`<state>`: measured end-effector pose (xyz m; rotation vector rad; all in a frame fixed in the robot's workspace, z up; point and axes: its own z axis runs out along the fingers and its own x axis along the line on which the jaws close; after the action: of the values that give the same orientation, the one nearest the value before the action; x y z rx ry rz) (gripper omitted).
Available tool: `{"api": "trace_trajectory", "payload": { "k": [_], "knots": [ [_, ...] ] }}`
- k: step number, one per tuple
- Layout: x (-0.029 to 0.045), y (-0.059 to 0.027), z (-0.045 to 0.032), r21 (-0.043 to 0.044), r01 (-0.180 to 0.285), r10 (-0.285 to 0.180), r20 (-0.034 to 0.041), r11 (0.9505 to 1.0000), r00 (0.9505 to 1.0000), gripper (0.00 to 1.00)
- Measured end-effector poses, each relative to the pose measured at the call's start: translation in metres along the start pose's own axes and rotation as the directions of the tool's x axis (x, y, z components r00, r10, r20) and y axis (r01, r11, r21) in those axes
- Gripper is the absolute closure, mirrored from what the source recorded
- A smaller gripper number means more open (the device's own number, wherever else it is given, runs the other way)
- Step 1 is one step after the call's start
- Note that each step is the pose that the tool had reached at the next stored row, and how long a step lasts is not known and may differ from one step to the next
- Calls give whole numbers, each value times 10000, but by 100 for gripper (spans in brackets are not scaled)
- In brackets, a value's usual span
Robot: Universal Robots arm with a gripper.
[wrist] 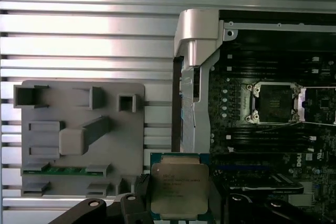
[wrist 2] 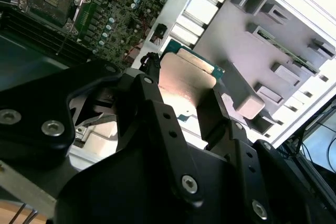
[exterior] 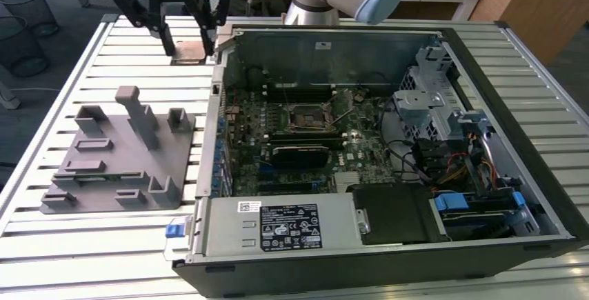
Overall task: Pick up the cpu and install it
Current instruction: 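Pick up the cpu and move it towards the insertion slot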
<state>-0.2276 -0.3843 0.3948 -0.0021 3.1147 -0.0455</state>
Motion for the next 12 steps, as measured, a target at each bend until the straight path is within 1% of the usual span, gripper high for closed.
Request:
{"api": "trace_trajectory", "payload": {
  "k": [12],
  "knots": [
    [-231, 0, 6, 1, 9, -9, 0, 10000, 10000, 47]
  ]
}}
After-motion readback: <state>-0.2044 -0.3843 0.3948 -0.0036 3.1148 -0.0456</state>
